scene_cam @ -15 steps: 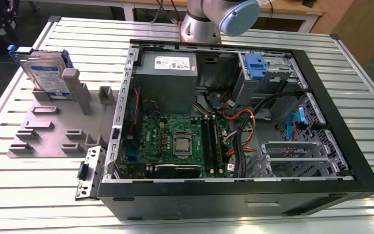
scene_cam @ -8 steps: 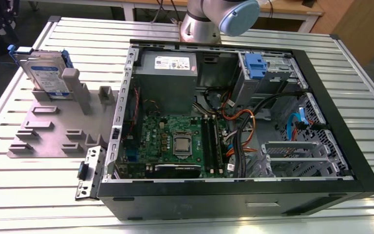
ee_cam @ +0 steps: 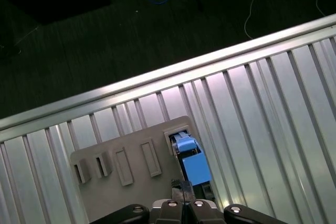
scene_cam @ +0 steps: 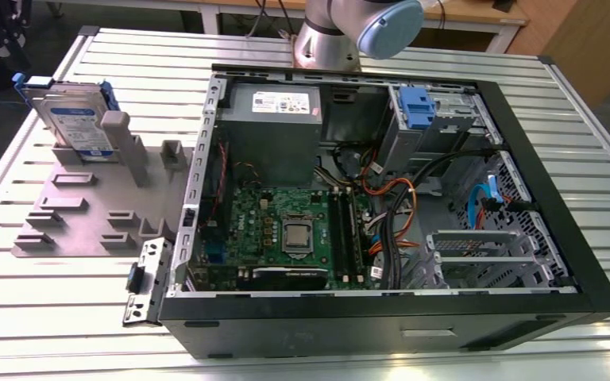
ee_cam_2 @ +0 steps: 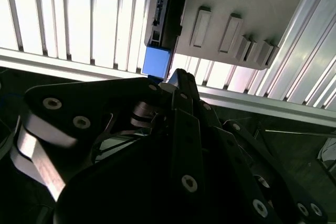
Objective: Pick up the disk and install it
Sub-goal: 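Pick up the disk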
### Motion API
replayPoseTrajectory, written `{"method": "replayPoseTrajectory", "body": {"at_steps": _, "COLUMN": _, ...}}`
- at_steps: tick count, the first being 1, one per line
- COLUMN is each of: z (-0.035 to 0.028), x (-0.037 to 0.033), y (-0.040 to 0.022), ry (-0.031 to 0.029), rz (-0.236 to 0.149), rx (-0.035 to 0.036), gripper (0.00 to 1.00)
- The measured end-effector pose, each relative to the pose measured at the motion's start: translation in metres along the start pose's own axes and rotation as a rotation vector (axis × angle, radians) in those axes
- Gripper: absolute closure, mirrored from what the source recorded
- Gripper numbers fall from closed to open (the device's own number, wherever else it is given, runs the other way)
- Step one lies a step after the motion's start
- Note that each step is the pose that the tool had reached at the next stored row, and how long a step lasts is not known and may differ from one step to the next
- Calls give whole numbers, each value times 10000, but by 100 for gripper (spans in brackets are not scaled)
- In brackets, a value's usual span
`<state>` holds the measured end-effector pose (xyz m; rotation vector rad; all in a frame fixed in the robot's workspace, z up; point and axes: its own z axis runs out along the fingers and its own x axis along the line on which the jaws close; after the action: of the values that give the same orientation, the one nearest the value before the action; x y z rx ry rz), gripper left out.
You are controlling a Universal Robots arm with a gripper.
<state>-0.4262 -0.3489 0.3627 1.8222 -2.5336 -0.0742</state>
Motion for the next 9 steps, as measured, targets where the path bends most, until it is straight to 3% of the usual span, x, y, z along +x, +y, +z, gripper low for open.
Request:
{"method": "replayPoseTrajectory", "body": {"at_steps": 3, "z": 0, "x": 1, "y": 0, "ry": 9, "rz": -185, "rx": -3, "gripper": 89}}
{"method": "replayPoseTrajectory", "body": {"at_steps": 9, "z": 0, "x": 0, "y": 0, "ry": 58, "rz": -1159, "rx": -14, "gripper": 89}}
